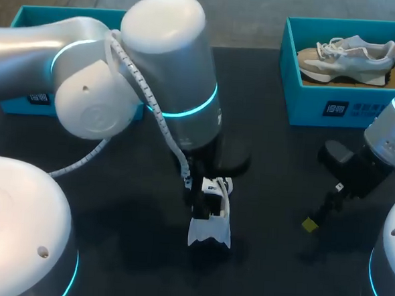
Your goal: Take the shoe out of the shoebox, open the shoe tongue, remove and reinsert the insole, then place the shoe into the shoebox
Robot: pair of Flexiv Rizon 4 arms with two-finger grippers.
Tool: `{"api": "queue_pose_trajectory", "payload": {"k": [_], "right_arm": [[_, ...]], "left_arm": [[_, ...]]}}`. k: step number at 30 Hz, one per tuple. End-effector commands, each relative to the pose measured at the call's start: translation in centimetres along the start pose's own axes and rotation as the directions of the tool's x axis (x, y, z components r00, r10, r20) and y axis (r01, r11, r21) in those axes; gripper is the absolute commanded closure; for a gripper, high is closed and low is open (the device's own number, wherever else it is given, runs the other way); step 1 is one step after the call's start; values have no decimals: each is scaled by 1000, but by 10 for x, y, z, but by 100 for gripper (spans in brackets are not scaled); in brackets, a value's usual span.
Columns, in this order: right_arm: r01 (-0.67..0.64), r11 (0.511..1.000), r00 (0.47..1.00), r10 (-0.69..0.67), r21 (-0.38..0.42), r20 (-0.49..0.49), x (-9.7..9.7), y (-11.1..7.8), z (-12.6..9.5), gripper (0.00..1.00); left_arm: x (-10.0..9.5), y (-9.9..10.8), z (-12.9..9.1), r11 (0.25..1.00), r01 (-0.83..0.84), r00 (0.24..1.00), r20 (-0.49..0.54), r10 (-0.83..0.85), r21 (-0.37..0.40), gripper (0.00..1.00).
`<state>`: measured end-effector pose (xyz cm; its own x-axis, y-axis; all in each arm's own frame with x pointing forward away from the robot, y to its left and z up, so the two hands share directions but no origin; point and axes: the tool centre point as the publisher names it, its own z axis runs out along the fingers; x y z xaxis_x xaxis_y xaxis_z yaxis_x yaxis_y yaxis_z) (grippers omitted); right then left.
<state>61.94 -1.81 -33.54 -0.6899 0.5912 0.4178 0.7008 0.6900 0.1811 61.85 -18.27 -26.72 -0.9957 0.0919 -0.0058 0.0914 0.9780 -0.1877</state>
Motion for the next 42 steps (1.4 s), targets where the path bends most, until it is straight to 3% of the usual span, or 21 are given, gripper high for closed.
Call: {"api": "queue_pose_trajectory", "payload": {"k": [1,8,25,42], "right_arm": [[-2,1000,1000,2,1,4,1,0,0,0],[-2,1000,1000,2,1,4,1,0,0,0],[-2,1000,1000,2,1,4,1,0,0,0],[-2,1000,1000,2,1,4,1,0,0,0]], "left_arm": [[4,2,12,1000,28,1000,-14,-28,-2,0],[12,2,28,999,51,998,-42,-52,-12,0],[10,-2,75,995,79,988,-127,-85,-53,0],[19,-2,102,992,70,984,-158,-86,-102,4]]}}
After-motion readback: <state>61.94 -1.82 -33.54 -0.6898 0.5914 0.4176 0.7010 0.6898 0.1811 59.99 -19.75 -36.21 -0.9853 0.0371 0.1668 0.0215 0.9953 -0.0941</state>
